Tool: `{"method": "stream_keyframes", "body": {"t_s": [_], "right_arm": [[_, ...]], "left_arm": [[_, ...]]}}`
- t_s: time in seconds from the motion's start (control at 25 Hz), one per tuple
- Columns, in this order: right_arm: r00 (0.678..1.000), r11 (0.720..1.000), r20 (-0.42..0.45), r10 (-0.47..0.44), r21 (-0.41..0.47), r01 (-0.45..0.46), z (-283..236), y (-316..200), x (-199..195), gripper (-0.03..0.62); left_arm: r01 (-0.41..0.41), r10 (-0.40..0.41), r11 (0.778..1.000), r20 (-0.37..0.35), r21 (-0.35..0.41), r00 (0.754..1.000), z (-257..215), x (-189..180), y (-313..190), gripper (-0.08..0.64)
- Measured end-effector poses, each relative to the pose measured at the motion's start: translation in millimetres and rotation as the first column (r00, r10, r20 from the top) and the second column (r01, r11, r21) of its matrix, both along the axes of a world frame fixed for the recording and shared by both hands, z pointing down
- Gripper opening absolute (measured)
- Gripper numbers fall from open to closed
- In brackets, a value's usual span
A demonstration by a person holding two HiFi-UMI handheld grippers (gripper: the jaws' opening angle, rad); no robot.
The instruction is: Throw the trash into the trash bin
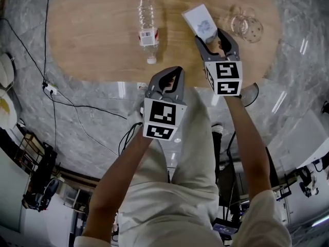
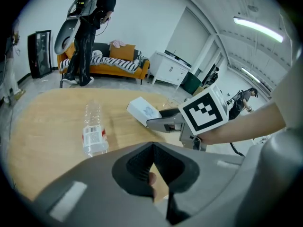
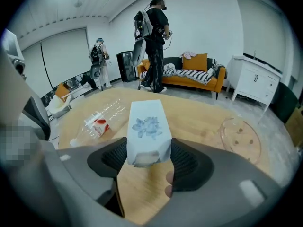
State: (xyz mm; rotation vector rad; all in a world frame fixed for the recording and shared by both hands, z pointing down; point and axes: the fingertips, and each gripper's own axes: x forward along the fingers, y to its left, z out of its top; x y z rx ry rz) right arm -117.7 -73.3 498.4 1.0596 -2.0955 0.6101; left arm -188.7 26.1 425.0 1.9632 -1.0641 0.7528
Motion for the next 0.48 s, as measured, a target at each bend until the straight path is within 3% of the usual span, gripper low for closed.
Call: {"method": "stream_keyframes", "body": {"t_s": [0.24,0.48], "right_arm": [[0.996,0.998,0.073,0.055,-0.002,-0.055,-20.4,21.1,17.2,0.314],[0.976,0.985,0.135,0.171,0.000,-0.173,-39.6,39.5,46.6,0.314]], "left_arm": [[-0.072,0.071,0.997,0.008,0.013,0.997,-2.9,23.3,3.4,0.000],[-0.149,0.149,0.989,0.015,0.025,0.989,-5.2,45.2,11.6,0.002]]}}
